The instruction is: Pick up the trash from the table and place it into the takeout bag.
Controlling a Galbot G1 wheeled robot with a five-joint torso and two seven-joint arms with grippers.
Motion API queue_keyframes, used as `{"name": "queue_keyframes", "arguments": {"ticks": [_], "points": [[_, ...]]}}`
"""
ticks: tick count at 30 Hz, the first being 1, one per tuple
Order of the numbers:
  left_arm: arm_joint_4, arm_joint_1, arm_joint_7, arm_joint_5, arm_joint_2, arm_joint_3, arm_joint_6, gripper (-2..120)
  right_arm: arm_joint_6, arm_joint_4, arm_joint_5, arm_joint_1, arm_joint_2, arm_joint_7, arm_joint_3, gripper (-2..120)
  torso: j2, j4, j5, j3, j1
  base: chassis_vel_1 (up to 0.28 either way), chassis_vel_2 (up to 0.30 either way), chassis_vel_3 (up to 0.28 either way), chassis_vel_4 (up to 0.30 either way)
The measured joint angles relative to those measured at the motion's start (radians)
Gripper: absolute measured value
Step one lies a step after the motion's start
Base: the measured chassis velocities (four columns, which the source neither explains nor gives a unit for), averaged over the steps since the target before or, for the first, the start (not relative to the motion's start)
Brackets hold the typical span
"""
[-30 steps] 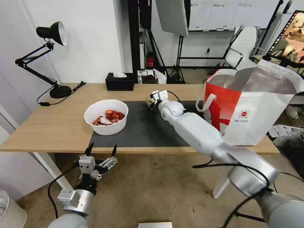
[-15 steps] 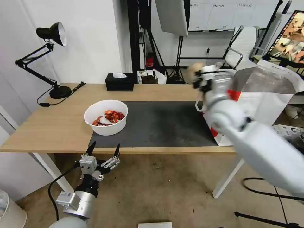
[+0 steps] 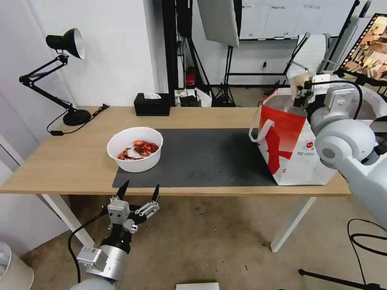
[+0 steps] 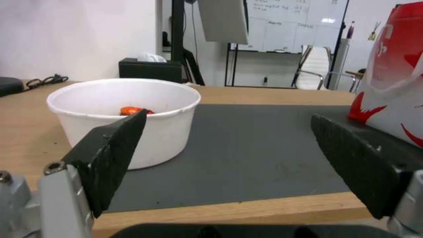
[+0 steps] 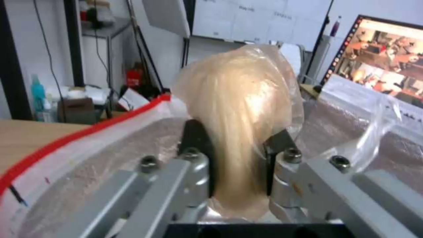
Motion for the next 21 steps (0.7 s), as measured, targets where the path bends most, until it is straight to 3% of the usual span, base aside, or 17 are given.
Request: {"name": "queue_keyframes", "arguments": {"ticks": [21], "points": [[-0.015,0.014,0.000,0.011,-0.009,-0.008,0.001,100,-0.015,0.036,0.017,-0.034,-0.019,0.046,0.035,94,0.000,0.0001,-0.0002,0.000,0.000,0.000,0.000,0.000,0.000]]}}
